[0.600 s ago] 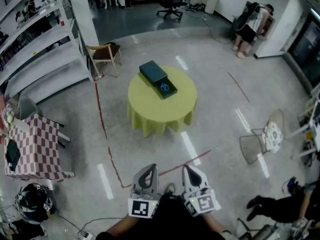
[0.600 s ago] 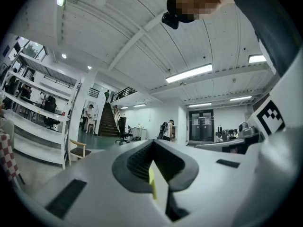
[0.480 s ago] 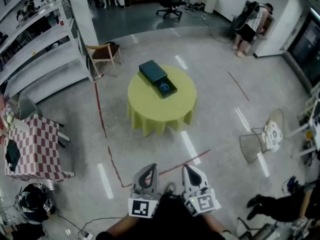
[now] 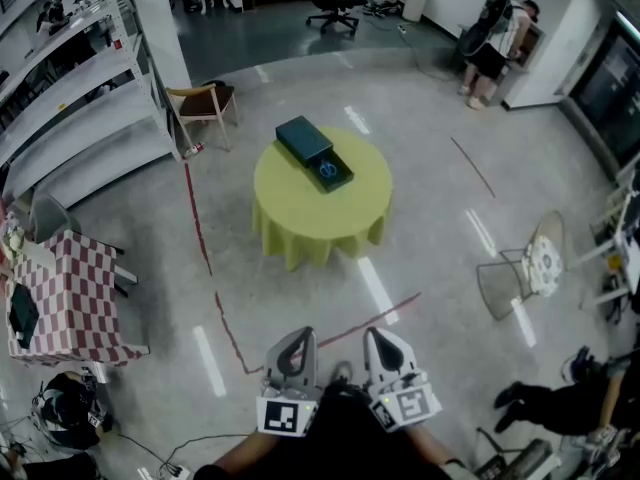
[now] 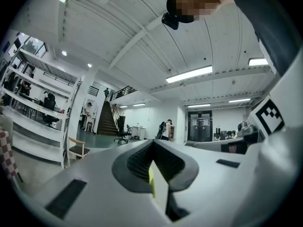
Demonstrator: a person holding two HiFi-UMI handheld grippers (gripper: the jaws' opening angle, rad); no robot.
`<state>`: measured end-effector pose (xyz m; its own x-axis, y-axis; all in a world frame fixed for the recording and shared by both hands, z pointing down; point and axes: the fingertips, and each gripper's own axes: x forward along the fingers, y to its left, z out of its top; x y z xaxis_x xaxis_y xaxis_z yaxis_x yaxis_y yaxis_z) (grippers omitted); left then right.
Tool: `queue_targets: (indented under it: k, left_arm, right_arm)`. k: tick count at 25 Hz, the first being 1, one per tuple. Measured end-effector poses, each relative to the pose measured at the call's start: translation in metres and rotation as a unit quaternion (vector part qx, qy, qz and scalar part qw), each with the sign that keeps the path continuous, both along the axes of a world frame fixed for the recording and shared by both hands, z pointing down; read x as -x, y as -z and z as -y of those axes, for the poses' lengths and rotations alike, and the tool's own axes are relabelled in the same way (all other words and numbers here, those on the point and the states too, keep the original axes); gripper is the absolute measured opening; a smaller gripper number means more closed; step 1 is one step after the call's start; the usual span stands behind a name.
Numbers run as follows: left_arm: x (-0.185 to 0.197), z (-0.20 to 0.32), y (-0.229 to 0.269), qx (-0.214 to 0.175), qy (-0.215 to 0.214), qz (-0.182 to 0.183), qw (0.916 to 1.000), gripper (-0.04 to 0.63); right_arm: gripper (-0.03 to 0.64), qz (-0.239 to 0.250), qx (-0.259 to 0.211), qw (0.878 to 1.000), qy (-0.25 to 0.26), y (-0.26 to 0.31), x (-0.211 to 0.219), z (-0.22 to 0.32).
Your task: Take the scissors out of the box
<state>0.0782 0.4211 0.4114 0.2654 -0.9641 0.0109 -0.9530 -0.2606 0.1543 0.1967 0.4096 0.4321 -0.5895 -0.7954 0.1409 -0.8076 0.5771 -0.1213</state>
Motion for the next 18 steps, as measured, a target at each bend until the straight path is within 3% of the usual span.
queue_targets:
  k: [18]
  left_arm:
    - [0.058, 0.008, -0.01, 0.004, -0.02, -0.018, 0.9996, -0.002]
  right_arm:
    - [-0.003, 0.004, -0.013, 1.0, -0.012, 0.004, 0.068, 0.011]
